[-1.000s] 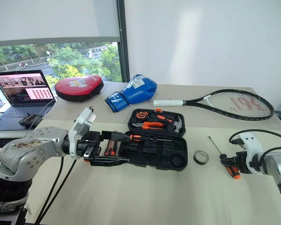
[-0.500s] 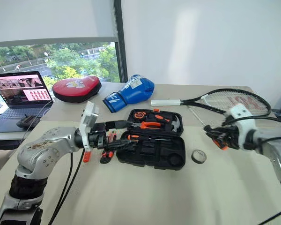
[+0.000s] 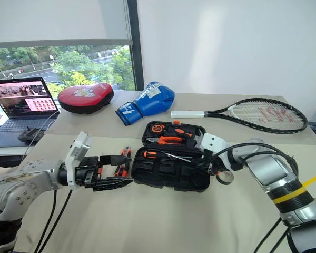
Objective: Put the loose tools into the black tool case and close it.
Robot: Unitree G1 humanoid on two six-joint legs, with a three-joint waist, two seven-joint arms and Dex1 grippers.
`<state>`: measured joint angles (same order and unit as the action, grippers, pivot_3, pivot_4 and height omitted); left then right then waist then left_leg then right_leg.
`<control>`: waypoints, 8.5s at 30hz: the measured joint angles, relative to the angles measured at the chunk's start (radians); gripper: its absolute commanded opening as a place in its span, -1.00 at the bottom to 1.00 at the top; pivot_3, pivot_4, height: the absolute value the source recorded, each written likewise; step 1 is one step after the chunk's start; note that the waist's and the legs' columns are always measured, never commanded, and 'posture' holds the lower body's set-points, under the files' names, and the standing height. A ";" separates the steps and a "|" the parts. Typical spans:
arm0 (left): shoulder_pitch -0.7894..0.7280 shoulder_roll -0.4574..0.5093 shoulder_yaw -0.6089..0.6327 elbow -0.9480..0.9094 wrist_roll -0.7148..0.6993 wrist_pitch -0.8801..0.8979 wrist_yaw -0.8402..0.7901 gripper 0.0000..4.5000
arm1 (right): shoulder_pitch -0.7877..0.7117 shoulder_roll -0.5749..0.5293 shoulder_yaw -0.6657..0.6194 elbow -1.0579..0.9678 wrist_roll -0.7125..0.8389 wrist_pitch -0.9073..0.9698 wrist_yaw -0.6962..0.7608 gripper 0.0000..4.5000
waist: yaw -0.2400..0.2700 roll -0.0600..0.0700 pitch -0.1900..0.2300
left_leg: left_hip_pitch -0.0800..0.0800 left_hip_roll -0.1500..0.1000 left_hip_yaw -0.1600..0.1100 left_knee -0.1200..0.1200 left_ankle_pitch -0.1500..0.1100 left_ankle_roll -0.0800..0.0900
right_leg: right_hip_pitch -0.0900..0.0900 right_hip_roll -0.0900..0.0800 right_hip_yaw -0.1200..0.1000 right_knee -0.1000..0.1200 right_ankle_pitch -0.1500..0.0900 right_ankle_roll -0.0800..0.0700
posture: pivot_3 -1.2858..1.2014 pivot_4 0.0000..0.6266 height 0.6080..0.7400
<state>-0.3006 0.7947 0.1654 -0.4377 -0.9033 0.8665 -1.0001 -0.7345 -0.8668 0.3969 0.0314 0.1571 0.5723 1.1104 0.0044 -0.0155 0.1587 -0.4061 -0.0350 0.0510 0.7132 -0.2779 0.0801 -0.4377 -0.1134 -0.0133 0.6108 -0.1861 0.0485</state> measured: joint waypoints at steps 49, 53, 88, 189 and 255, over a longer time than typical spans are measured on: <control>0.151 -0.001 0.072 -0.095 -0.021 -0.056 0.139 1.00 | -0.103 0.225 -0.217 0.051 -0.024 0.043 0.176 -0.78 | -0.016 -0.002 0.001 | 0.002 0.002 -0.001 -0.014 0.004 -0.008 | -0.004 -0.001 -0.001 0.000 0.001 -0.005 | 0.03 -0.52 1.00; 0.153 -0.008 0.073 -0.094 -0.021 -0.057 0.158 1.00 | 0.036 0.282 -0.332 -0.085 0.033 0.119 0.020 -0.98 | -0.014 -0.002 0.001 | 0.003 0.002 -0.001 -0.015 0.004 -0.009 | -0.004 -0.001 -0.001 0.000 0.001 -0.005 | 0.03 -0.52 1.00; 0.273 -0.346 0.163 -0.095 0.242 0.121 0.979 1.00 | 0.466 0.241 -0.459 -0.619 0.453 0.059 -0.200 0.98 | 0.006 -0.012 -0.004 | 0.017 0.010 -0.001 -0.019 -0.006 -0.014 | 0.006 0.001 -0.001 0.000 -0.003 -0.014 | 0.03 -0.52 1.00; -0.157 -0.488 -0.351 0.539 0.744 -0.402 0.187 -0.99 | 1.145 0.123 -0.860 -1.024 0.535 -0.039 -0.463 1.00 | 0.017 -0.001 -0.027 | 0.021 0.011 0.004 -0.002 -0.011 0.007 | 0.018 0.002 0.001 -0.001 -0.004 -0.005 | 0.03 -0.52 1.00; -0.216 -0.477 -0.225 0.610 0.549 -0.304 0.270 -0.99 | 1.050 0.115 -0.760 -0.985 0.523 -0.001 -0.482 1.00 | 0.041 -0.008 -0.024 | 0.017 0.011 0.001 -0.011 -0.018 0.005 | 0.015 -0.003 -0.003 -0.006 -0.015 -0.009 | 0.03 -0.52 1.00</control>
<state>-0.5168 0.3172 -0.0596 0.1726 -0.3546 0.5626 -0.7301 0.3156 -0.7519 -0.3635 -0.9532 0.6796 0.5718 0.6285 0.0453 -0.0234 0.1345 -0.3893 -0.0243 0.0520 0.7019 -0.2957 0.0852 -0.4225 -0.1167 -0.0160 0.6047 -0.2013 0.0395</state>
